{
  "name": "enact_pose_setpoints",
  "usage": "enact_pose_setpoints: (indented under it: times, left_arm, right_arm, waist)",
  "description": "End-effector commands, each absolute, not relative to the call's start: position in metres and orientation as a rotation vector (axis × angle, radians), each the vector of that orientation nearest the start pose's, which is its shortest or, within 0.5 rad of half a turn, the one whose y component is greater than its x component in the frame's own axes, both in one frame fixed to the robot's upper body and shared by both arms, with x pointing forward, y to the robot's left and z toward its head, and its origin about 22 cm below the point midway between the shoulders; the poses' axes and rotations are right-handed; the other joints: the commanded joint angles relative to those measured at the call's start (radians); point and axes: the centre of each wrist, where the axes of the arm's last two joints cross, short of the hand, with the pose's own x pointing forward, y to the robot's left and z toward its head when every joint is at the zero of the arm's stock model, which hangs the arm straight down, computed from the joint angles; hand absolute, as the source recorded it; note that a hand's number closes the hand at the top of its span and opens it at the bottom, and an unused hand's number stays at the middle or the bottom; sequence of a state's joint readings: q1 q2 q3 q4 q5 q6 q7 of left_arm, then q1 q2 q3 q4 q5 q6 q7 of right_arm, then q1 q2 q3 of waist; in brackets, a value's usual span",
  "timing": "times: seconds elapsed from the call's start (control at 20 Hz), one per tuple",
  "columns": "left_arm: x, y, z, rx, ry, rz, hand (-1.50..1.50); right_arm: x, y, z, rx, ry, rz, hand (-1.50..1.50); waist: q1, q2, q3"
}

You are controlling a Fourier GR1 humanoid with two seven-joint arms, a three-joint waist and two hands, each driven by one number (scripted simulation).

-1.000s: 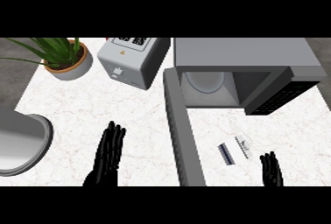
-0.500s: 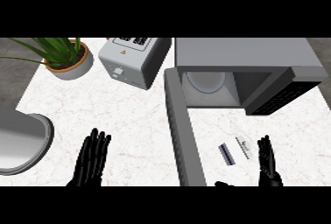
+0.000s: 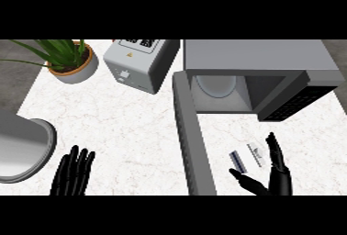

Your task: Pick up the milk, place it into the microwave and close the microwave

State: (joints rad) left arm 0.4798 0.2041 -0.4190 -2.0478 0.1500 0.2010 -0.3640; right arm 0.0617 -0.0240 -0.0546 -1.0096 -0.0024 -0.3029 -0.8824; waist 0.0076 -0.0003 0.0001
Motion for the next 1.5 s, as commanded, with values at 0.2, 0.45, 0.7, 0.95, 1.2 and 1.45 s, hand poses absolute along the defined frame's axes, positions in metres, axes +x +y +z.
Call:
enact_pose_setpoints:
  times: [0.2, 0.45, 0.7, 0.95, 1.2, 1.45]
  left_arm:
    - [0.118, 0.228, 0.030, -0.128, -1.892, 0.050, -1.50]
    - [0.106, 0.230, 0.031, -0.121, -1.879, 0.059, -1.50]
    - [0.110, 0.231, 0.027, -0.123, -1.905, 0.057, -1.50]
    - [0.125, 0.245, 0.032, -0.136, -1.886, 0.057, -1.50]
    - [0.111, 0.261, 0.025, -0.123, -1.919, 0.080, -1.50]
    - [0.097, 0.253, 0.032, -0.111, -1.889, 0.065, -1.50]
  right_arm:
    - [0.202, -0.265, -0.157, -0.519, -1.831, -0.080, 1.50]
    - [0.194, -0.279, -0.171, -0.584, -1.768, -0.011, 1.50]
    - [0.258, -0.300, -0.140, -0.465, -1.791, 0.113, 1.50]
    - [0.275, -0.308, -0.130, -0.404, -1.824, 0.298, 1.50]
    - [0.265, -0.285, -0.146, -0.210, -1.909, 0.157, 1.50]
    - [0.285, -0.256, -0.135, -0.115, -1.922, 0.150, 1.50]
  waist:
    - [-0.001, 0.000, 0.000]
    - [0.003, 0.000, 0.000]
    - [0.013, 0.002, 0.001]
    - [0.011, 0.005, 0.001]
    - [0.016, 0.005, 0.002]
    - [0.008, 0.000, 0.001]
